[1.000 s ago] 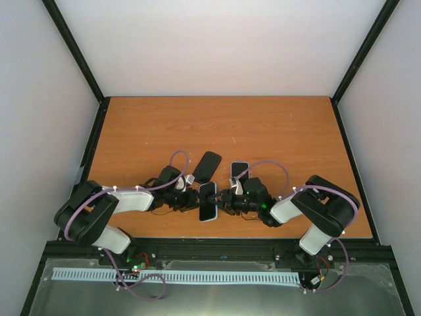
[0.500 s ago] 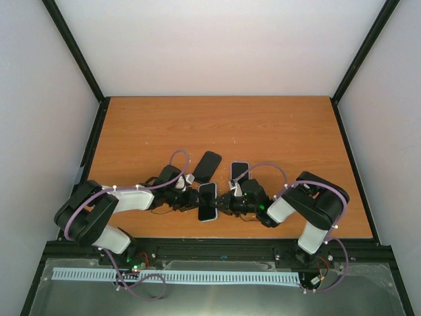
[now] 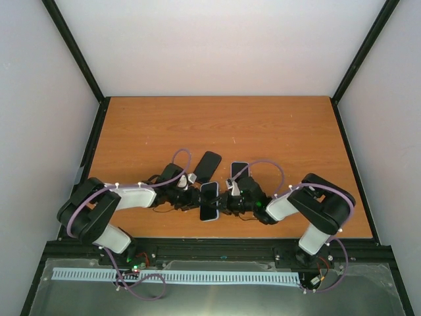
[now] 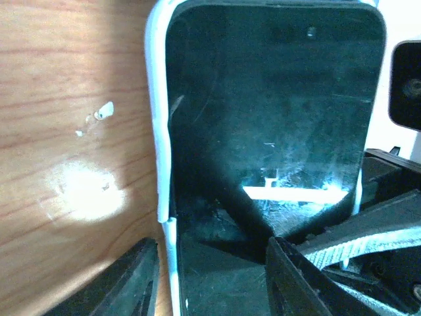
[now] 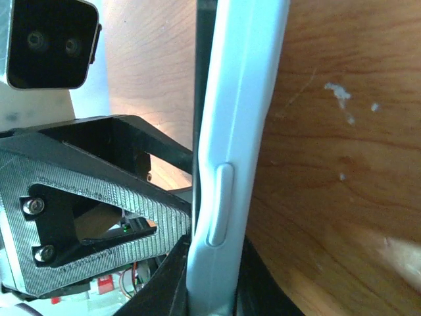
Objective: Put the phone into the phone case
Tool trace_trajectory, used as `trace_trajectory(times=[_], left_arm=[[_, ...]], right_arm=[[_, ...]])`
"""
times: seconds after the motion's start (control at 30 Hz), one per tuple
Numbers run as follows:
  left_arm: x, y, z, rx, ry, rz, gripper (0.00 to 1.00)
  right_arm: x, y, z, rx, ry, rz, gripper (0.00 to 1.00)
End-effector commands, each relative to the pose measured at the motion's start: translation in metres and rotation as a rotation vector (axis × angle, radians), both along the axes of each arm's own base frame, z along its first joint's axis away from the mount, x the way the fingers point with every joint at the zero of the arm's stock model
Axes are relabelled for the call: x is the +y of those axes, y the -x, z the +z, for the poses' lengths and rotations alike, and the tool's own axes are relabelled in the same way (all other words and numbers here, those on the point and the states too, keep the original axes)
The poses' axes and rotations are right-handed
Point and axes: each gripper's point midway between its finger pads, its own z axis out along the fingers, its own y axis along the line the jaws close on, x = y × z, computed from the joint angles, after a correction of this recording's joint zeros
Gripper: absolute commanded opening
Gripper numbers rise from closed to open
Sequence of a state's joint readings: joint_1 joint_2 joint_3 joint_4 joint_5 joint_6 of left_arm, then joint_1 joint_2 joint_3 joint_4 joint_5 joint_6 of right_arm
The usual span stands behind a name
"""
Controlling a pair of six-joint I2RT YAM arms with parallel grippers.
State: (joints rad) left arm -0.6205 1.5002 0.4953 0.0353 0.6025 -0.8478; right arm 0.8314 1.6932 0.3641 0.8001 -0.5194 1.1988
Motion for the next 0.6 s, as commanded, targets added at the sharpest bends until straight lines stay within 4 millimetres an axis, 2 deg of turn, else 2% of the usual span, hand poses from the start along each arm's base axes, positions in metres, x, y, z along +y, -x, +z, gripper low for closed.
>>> trace_trajectory(times=[0.0,0.1,0.13,0.27,0.4,0.57], left_arm=[[0.016,0.004,-0.007,0.035,-0.091,0.034,0.47],[0.018,-0.005,0.018,0.009,-0.016,0.065,0.5],[0.02,-0.009,0.028,-0.007,0.004,0.073,0.57],[0.021,-0.021,0.075,-0.114,0.101,0.083,0.67],[0.016,-0.016,0.12,-0.187,0.256,0.039,0.71],[0.007,-0.002,0.152,-0.24,0.389,-0.051,0.73]], right_arm=[[0.007,-0.007,0.026,-0.111,0.006,0.02,0.03],[0.001,-0.01,0.037,-0.158,0.028,0.005,0.03],[0.0,-0.011,0.044,-0.182,0.023,0.005,0.03],[-0.003,-0.015,0.083,-0.281,-0.038,0.001,0.03],[-0.01,-0.018,0.123,-0.353,-0.125,-0.041,0.03],[-0.02,-0.019,0.168,-0.39,-0.255,-0.117,0.03]])
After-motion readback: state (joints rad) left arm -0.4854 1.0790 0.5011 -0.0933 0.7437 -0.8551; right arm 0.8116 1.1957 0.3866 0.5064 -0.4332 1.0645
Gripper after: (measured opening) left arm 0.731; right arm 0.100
